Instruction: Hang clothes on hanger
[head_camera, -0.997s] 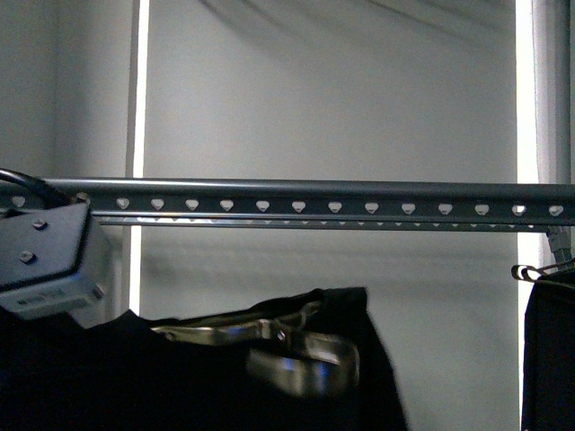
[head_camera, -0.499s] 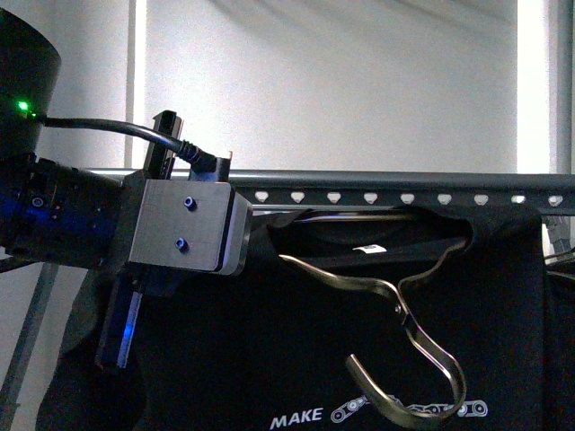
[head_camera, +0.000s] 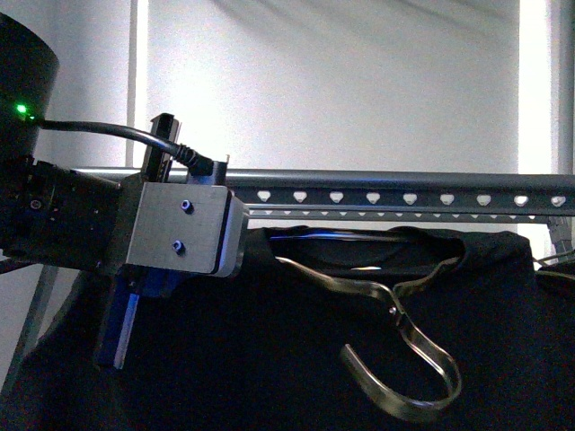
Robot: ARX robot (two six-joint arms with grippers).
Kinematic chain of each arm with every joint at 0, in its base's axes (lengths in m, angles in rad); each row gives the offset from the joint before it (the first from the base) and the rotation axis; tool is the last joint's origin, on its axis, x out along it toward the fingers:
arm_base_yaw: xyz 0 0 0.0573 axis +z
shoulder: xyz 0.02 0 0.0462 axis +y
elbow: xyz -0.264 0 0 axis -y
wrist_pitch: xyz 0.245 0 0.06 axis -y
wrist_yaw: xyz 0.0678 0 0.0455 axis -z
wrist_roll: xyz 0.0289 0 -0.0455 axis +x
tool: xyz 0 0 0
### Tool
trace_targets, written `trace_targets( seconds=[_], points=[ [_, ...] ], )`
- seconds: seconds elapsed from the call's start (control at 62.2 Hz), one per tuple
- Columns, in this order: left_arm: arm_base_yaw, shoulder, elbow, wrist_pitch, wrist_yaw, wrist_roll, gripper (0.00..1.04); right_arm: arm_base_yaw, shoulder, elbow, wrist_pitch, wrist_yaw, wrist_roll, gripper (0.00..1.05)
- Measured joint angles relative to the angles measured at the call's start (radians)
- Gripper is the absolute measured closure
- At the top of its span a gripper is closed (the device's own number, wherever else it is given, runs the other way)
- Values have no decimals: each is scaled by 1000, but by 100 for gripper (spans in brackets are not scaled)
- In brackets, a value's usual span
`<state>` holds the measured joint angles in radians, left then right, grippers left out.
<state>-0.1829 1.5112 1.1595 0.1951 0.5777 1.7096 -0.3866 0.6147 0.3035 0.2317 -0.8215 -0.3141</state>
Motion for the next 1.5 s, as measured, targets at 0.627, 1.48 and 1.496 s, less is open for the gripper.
trace_targets(
  seconds=[0.627,1.48,1.496],
  points=[
    [1,0,0,0,1,3,101,282,587,503,39,106,-1487,7],
    [0,0,0,0,-1,5,101,419,985,831,235,413,-1216,31],
    [0,0,0,0,-1,5,101,422,988,831,241,414,-1209,34]
  ],
)
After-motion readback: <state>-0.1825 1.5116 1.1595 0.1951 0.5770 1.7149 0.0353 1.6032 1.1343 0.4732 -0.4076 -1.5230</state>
